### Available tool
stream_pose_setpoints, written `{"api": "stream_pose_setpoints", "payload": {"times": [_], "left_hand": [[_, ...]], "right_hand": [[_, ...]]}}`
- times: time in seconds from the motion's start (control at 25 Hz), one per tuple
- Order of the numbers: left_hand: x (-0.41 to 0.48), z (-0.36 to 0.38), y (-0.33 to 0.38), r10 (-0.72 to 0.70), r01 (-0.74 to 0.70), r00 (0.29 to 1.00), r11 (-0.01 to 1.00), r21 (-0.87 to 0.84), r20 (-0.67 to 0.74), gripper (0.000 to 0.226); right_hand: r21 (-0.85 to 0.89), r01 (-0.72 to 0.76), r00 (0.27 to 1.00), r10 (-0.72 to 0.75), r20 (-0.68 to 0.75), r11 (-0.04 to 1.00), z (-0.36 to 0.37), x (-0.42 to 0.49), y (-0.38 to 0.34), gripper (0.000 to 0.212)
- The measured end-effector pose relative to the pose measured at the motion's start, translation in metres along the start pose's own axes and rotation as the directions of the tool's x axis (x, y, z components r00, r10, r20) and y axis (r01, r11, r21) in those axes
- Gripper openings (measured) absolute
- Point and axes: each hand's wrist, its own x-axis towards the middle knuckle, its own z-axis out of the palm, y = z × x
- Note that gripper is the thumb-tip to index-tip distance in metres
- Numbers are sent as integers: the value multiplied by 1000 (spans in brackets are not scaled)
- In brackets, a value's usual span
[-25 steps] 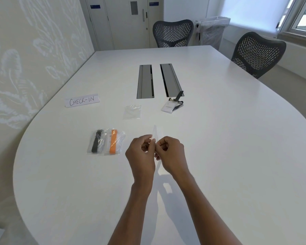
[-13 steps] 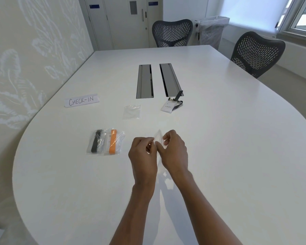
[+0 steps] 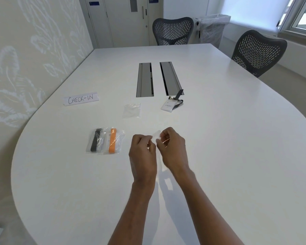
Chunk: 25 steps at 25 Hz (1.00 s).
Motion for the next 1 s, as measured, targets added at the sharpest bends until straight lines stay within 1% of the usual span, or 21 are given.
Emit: {"api": "stream_pose_setpoints", "payload": {"times": [0.08, 0.16, 0.24, 0.32, 0.36, 0.4, 0.48, 0.6, 0.68, 0.72, 0.8, 0.88, 1.0], "left_hand": [[14, -5, -2, 7, -7, 999, 1000, -1, -51, 26], [32, -13, -7, 17, -17, 994, 1000, 3, -105, 26], [47, -20, -13, 24, -22, 990, 1000, 15, -138, 27], [55, -21, -17, 63, -53, 987, 996, 66, -149, 26], [55, -20, -19, 98, -84, 986, 990, 110, -132, 26], [53, -16, -22, 136, -119, 986, 980, 157, -97, 26], [44, -5, -30, 158, -158, 987, 964, 215, 19, 25], [30, 8, -44, 76, -114, 983, 966, 234, 166, 21], [23, 16, -48, 37, -93, 974, 965, 244, 224, 21], [21, 19, -48, 29, -92, 969, 965, 248, 247, 21], [16, 26, -46, 14, -90, 958, 963, 254, 285, 20], [14, 31, -47, -7, -77, 951, 963, 256, 310, 20], [13, 35, -48, -42, -41, 946, 968, 247, 322, 18]], "right_hand": [[101, -28, 999, 30, -14, 994, -10, 12, 9, 12], [119, -81, 996, 85, -33, 990, -23, 25, 25, 11], [33, -127, 992, 127, -13, 991, -31, 36, 46, 10], [-67, -162, 985, 165, 44, 984, -31, 43, 69, 5], [-114, -173, 979, 184, 84, 978, -28, 46, 78, 9], [-155, -181, 971, 202, 129, 971, -26, 49, 86, 18], [-205, -177, 952, 220, 212, 963, -22, 54, 96, 34], [-268, -132, 930, 213, 299, 954, -18, 62, 99, 52], [-316, -120, 912, 230, 338, 941, -15, 71, 100, 56], [-333, -119, 904, 240, 353, 935, -13, 76, 100, 55], [-348, -115, 900, 246, 359, 930, -9, 83, 101, 45], [-309, -138, 903, 248, 351, 941, -7, 87, 102, 32], [-222, -204, 899, 272, 344, 954, -11, 89, 103, 23]]}}
